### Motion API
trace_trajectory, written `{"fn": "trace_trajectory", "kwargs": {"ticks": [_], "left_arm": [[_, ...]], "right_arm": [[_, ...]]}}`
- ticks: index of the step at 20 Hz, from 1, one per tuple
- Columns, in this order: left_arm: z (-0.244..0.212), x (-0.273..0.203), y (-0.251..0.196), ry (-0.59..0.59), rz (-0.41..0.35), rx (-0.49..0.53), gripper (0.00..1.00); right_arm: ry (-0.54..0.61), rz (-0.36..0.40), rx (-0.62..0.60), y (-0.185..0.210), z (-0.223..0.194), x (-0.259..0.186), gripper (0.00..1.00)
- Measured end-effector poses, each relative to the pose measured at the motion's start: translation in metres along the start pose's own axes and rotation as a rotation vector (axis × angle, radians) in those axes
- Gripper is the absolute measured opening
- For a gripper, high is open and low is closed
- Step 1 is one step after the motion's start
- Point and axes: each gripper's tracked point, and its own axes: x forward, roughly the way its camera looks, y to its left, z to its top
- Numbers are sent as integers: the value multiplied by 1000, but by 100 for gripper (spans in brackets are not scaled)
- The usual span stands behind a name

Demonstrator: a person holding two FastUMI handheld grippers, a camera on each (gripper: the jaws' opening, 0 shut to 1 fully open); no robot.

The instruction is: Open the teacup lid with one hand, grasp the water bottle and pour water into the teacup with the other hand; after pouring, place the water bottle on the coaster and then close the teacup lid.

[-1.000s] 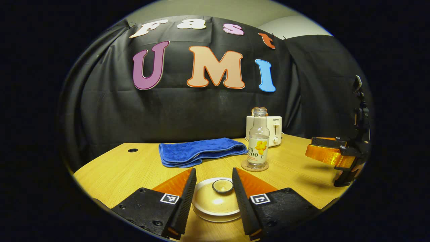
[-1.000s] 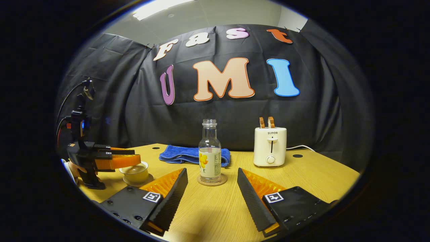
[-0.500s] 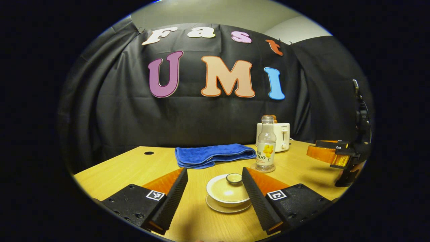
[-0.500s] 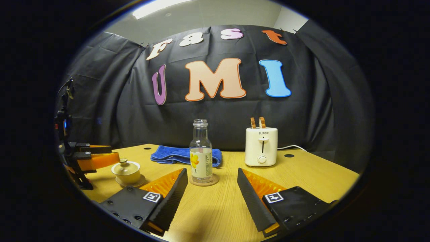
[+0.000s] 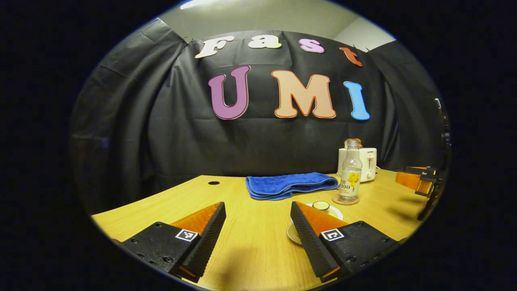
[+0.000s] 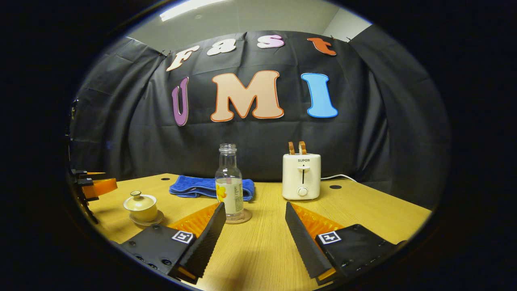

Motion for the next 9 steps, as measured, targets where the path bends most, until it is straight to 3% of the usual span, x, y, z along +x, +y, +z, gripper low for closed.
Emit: {"fn": "trace_trajectory", "kwargs": {"ticks": [1,2,5,8,9], "left_arm": [[1,-1,0,-1,5,0,94],[1,-1,-2,0,1,-1,95],[0,0,-3,-1,-11,-4,95],[0,-1,-5,0,-11,-4,94],[-1,-1,-5,-1,-11,-4,94]], "right_arm": [[-1,-18,-2,-3,0,1,95],[0,-23,1,-5,-1,1,91],[-2,-21,-2,-3,0,0,99],[-1,-21,-1,-4,0,1,92],[-2,-21,-2,-4,0,0,95]]}}
